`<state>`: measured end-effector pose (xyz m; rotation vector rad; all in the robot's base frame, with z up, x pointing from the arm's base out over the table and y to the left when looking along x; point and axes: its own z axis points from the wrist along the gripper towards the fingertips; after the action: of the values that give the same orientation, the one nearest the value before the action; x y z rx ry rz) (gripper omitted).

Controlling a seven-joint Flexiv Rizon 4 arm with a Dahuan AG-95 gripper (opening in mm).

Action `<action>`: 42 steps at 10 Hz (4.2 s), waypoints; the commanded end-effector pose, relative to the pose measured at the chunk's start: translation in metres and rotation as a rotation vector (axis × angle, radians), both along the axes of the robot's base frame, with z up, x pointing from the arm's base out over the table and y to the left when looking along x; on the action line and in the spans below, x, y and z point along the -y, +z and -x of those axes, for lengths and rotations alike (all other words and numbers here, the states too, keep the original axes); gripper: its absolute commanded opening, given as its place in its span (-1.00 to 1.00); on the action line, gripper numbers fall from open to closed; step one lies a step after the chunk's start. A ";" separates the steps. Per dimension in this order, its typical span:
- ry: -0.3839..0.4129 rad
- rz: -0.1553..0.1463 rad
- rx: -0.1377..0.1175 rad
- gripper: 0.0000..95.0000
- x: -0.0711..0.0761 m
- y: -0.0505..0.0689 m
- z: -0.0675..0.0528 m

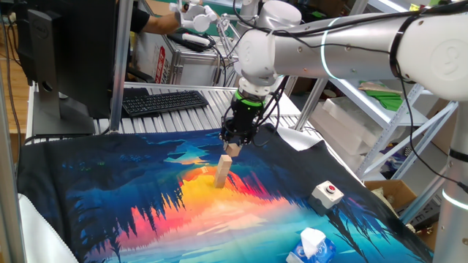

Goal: Stack the blocks in a vertical line of five

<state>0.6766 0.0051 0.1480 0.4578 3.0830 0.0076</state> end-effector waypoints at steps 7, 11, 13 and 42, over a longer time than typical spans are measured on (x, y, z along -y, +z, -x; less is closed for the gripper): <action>0.011 -0.003 0.005 -1.00 -0.002 -0.006 -0.003; 0.021 0.002 0.010 -1.00 -0.002 -0.010 -0.004; 0.026 0.005 0.016 -1.00 -0.002 -0.013 -0.005; -0.022 -0.003 0.012 0.20 -0.003 -0.024 0.001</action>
<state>0.6740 0.0079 0.1235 0.4952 3.0640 0.0148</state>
